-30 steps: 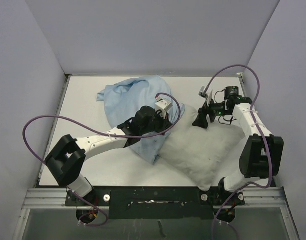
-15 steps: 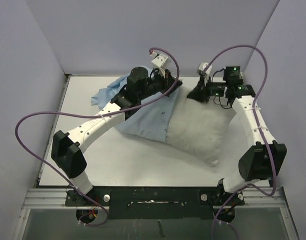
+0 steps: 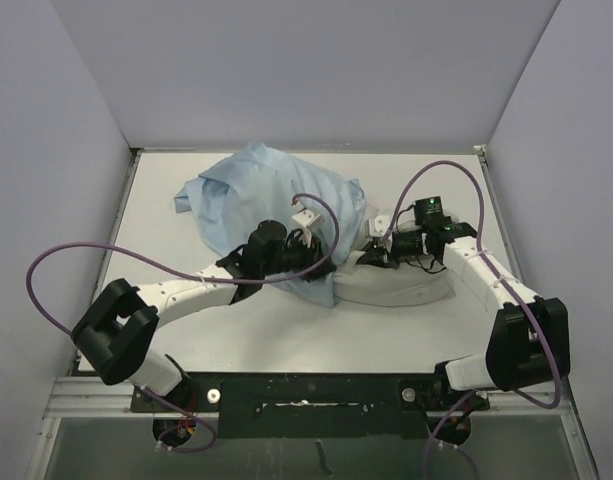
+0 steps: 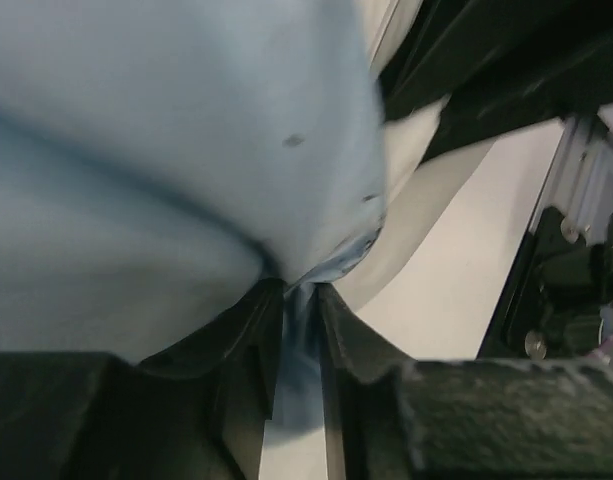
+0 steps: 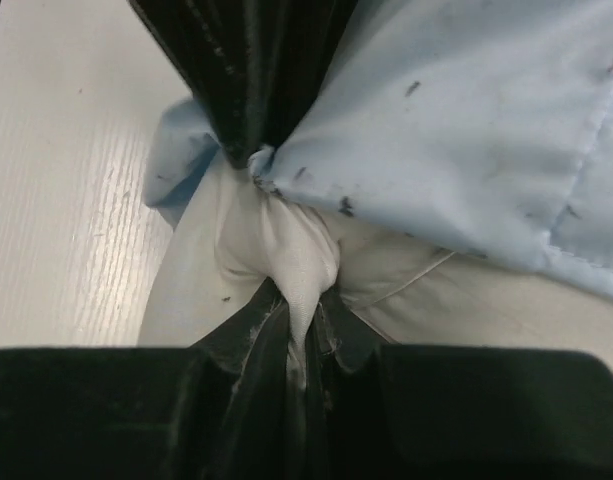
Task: Put the pillow into the pillowcase
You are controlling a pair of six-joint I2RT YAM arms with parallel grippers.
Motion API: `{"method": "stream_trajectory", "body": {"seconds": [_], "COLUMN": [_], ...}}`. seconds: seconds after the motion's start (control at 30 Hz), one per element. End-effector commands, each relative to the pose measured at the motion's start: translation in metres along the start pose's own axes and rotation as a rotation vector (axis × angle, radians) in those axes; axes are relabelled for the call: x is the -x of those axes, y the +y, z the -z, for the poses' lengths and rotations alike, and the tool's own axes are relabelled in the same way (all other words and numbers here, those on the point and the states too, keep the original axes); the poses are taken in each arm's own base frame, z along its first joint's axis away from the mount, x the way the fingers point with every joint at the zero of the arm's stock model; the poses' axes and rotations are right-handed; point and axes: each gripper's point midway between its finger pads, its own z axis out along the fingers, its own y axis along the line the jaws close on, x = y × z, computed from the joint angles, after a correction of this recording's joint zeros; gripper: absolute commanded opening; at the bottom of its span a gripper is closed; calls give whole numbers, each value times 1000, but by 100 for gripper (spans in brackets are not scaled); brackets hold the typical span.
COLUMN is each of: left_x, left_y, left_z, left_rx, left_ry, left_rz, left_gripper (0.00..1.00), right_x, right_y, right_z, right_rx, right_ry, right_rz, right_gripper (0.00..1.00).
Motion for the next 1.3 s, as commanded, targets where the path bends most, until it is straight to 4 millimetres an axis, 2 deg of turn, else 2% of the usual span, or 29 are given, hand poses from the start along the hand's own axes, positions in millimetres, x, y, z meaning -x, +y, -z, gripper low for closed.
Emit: {"method": "stream_trajectory", "body": {"seconds": [0.0,0.1,0.2,0.27,0.33,0.43,0.47,0.5,0.67,0.83,0.9,0.93,1.07,1.2,1.27], "left_x": [1,3,25,48,62,79,77,76,71,65,63,63,62,73,86], "left_y": [-10,-13,-22,-27,-25,-27,-24,-30,-30,-12,-3,0,0,-23,-44], "left_z": [31,64,98,115,123,115,103,94,47,18,13,12,8,1,-1], "left_rx": [19,70,100,138,187,234,259,275,439,584,635,650,638,501,359], "left_ry": [-64,-66,-110,-156,-167,-135,-98,-71,1,59,71,71,60,26,-13], "left_rz": [39,8,-50,-70,-66,-43,-43,-68,-234,-302,-319,-325,-319,-286,-225], "left_gripper": [29,50,67,73,73,66,64,63,64,64,61,56,26,0,0], "right_x": [-21,-25,-25,-24,-24,-23,-22,-21,-19,-17,-16,-16,-14,-8,4], "right_y": [38,43,45,45,44,43,43,42,39,38,38,38,39,40,37], "right_z": [-15,-20,-24,-23,-22,-21,-21,-20,-15,-13,-12,-12,-12,-12,-10], "right_rx": [192,224,228,226,221,216,213,211,193,188,188,188,191,197,189], "right_ry": [4,13,26,26,29,24,19,16,4,-5,-8,-9,-14,-36,-80], "right_rz": [33,35,45,45,44,42,40,38,33,32,34,35,37,35,20], "right_gripper": [0,0,0,0,0,0,0,0,0,0,0,0,0,0,0]}}
